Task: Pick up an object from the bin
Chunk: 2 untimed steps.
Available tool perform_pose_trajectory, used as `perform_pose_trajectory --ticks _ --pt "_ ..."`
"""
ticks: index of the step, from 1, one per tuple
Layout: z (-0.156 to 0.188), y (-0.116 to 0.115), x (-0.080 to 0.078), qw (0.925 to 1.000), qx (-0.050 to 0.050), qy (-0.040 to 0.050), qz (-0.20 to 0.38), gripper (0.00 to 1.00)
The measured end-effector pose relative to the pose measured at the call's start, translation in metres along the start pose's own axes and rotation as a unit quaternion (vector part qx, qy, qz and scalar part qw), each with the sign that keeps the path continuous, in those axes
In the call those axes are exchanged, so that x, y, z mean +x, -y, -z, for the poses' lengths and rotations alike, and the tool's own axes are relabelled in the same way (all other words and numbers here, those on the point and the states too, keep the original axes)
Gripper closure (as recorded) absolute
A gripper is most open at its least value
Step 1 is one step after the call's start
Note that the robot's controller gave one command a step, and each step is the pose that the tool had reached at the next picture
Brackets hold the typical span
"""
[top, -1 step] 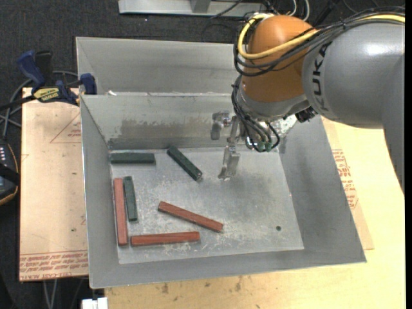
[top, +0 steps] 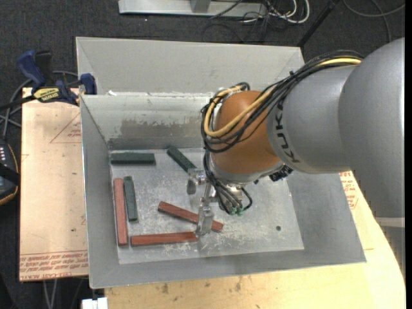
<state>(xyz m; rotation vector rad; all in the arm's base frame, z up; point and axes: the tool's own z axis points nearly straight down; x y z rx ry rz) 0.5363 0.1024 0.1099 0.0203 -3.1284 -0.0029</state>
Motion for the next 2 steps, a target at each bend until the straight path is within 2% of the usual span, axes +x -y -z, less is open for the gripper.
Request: perform_pose_trajectory --ticks 1,2 --pt "-0.0409 -0.0025 -0.0173 0.9998 0.001 0.0042 0.019 0.00" --pt "-0.0389 -0.0022 -0.0182 0.9998 0.000 0.0075 0.018 1.00"
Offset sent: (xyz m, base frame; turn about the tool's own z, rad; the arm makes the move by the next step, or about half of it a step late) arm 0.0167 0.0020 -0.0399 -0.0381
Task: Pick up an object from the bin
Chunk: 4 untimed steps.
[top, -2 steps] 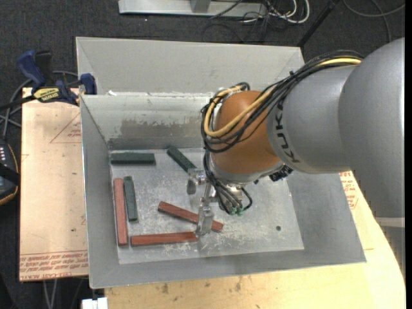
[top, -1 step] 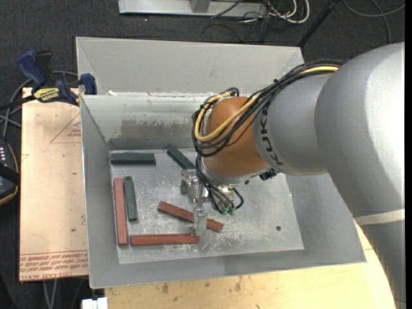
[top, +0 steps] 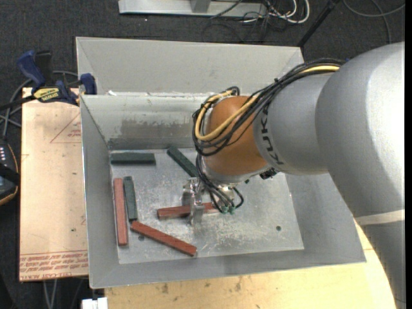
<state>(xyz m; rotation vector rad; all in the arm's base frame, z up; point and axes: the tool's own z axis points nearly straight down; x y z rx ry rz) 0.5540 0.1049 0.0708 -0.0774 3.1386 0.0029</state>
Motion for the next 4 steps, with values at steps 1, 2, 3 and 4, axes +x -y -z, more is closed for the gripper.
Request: perform_pose_trajectory --ticks 1,2,3,4 --pt "0.007 0.014 0.040 1.0000 0.001 -0.0028 -0.004 1.00" --pt "0.007 0.013 0.039 1.0000 0.000 -0.0013 -0.004 0.00" --pt "0.007 0.014 0.039 1.0000 0.000 -0.0011 -0.004 1.00" --pt "0.163 0.025 0.027 0.9986 0.000 0.0049 0.053 1.00"
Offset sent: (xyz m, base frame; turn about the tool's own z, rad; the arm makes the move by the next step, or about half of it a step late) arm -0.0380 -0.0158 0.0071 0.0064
